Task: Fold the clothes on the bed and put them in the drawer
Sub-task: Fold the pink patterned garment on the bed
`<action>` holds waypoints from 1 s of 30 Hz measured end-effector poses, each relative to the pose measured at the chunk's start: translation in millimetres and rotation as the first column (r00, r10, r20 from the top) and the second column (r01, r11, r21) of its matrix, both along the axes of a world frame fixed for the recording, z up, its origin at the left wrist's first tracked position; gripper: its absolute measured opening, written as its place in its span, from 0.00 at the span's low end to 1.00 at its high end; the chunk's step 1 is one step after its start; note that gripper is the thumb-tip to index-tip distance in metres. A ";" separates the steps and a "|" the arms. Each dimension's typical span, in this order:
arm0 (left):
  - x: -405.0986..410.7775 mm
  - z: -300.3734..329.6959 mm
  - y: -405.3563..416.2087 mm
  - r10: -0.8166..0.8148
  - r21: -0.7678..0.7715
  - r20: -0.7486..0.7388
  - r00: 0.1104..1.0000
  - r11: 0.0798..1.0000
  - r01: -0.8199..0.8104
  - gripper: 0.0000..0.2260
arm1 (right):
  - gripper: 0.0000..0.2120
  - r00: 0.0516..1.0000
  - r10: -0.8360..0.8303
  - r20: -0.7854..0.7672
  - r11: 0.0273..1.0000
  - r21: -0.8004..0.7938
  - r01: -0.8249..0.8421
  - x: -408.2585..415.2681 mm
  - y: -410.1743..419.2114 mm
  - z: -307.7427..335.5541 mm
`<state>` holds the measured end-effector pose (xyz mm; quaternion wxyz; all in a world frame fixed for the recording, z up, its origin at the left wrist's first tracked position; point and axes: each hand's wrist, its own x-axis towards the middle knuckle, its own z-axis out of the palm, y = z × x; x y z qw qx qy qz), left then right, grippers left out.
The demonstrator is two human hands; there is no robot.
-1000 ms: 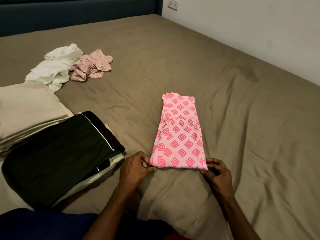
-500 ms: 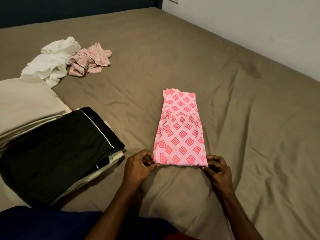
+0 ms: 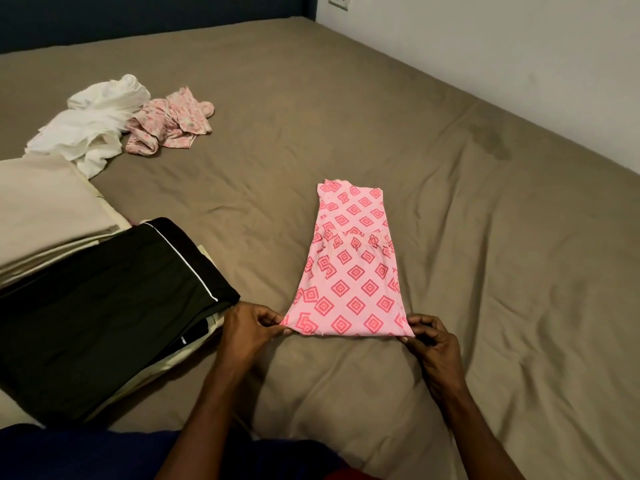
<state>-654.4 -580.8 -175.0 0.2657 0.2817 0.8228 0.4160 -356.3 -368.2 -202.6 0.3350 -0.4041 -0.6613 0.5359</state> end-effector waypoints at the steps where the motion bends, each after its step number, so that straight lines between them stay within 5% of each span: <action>1: -0.6 0.9 -0.7 -0.004 -0.003 -0.001 1.000 1.000 0.004 0.08 | 0.10 1.000 0.006 -0.005 1.000 -0.017 -0.007 1.0 0.5 2.5; 7: -2.6 6.5 0.5 -0.103 0.008 -0.044 0.994 0.995 0.104 0.08 | 0.11 0.997 -0.013 -0.081 0.992 -0.127 0.003 2.8 0.3 14.4; 16: 1.3 0.0 -3.1 -0.007 0.026 0.009 1.000 1.000 0.007 0.12 | 0.09 0.997 -0.017 -0.078 0.968 -0.252 -0.003 7.3 7.3 22.6; 20: 3.5 -0.3 0.4 -0.039 -0.042 -0.072 0.997 0.998 0.036 0.12 | 0.10 0.963 0.074 0.259 0.997 -0.004 -0.076 1.9 15.2 30.1; 23: 15.5 5.2 -3.8 -0.077 -0.083 -0.251 0.965 0.995 0.058 0.14 | 0.07 0.886 -0.102 0.453 0.984 0.175 0.023 -5.2 18.2 39.8; 26: 29.4 13.7 -0.9 -0.002 0.113 -0.484 0.875 0.991 0.065 0.19 | 0.20 0.841 -0.317 0.438 0.847 0.529 0.043 -30.2 20.4 48.5; 30: 29.1 25.7 58.4 -0.113 0.203 -0.656 0.746 0.926 0.318 0.22 | 0.29 0.872 -0.085 0.482 0.754 0.604 -0.260 -91.8 28.0 52.0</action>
